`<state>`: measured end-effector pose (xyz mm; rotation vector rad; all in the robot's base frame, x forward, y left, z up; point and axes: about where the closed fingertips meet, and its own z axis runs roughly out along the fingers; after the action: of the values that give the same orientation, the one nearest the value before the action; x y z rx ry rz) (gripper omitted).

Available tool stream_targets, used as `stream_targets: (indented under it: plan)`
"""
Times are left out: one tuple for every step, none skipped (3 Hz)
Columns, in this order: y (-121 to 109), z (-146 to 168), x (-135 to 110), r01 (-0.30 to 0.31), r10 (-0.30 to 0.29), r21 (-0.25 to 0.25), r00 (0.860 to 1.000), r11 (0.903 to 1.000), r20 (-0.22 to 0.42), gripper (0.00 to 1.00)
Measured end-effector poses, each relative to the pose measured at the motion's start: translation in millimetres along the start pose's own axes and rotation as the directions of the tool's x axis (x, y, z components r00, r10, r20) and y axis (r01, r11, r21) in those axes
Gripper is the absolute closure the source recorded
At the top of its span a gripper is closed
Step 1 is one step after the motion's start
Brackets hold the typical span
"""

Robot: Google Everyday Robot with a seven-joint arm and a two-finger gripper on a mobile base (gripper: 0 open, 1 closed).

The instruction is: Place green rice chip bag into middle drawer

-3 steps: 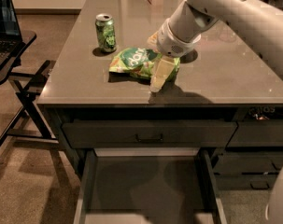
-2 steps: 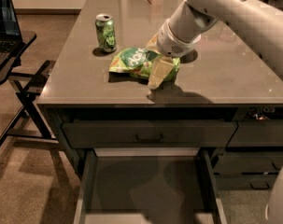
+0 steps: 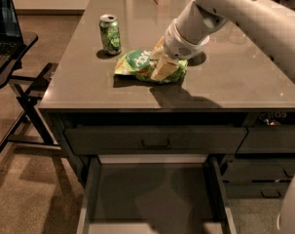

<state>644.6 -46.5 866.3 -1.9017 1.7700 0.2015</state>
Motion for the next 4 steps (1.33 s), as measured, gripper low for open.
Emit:
stream_targets:
  plan:
    - [0,0,0,0.000,0.000,0.000,1.000,1.0000,0.000,0.89]
    - [0,0,0,0.000,0.000,0.000,1.000,1.0000,0.000,1.00]
    - [0,0,0,0.000,0.000,0.000,1.000,1.0000,0.000,1.00]
    - [8,-18,-8,0.042,-0.042,0.033,0.999,0.9986,0.026,1.00]
